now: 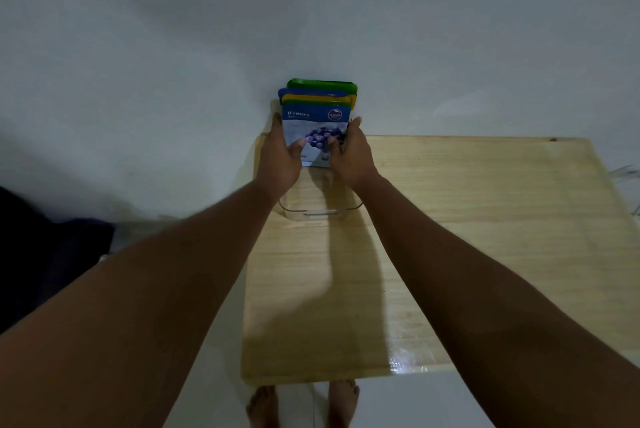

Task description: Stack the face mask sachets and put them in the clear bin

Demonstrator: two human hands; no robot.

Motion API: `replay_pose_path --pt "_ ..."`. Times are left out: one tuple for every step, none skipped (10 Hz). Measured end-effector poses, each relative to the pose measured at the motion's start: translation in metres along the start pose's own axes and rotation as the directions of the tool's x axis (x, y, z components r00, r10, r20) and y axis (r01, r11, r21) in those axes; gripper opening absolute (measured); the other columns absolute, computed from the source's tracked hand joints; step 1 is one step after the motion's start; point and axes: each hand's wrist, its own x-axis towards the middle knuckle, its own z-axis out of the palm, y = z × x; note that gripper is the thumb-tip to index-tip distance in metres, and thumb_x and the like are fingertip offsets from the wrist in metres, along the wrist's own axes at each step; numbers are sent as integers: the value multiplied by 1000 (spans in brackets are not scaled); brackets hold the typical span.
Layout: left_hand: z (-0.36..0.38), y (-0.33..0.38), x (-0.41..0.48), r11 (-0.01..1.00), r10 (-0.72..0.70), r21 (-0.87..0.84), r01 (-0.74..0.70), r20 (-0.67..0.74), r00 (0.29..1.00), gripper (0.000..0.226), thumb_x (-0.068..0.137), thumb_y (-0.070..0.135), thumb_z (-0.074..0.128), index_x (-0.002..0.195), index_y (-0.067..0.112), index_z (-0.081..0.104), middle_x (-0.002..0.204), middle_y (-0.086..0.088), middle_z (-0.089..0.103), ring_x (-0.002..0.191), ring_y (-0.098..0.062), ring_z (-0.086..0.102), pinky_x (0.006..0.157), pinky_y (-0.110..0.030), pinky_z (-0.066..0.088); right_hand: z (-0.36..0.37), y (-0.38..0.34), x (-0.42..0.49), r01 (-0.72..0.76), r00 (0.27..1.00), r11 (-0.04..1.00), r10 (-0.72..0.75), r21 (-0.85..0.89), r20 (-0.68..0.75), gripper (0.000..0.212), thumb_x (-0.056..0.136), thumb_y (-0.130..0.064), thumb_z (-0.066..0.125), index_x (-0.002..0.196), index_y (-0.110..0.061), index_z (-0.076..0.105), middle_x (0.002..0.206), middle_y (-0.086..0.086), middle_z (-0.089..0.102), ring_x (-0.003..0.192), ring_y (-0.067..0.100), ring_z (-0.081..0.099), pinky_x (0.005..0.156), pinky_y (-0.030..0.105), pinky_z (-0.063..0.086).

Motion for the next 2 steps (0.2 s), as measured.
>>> replay_pose_path --pt "-9 8 -1 1000 4 -4 -4 5 1000 60 94 24 56 145 5 31 135 -15 57 122 -27 57 101 -39 47 -7 -6 -3 17 1000 1000 -17 21 7 68 98 -18 49 149 9 13 140 24 48 129 35 50 105 42 45" --pt "-13 10 -3 998 -20 -58 20 -2 1000 61 94 23 55 146 5 29 138 -16 54 122 -21 55 103 -39 47 -15 -5 -7 20 1000 1000 -20 24 -16 71 100 -17 48 150 10 6 146 27 40 136 36 41 109 37 36"
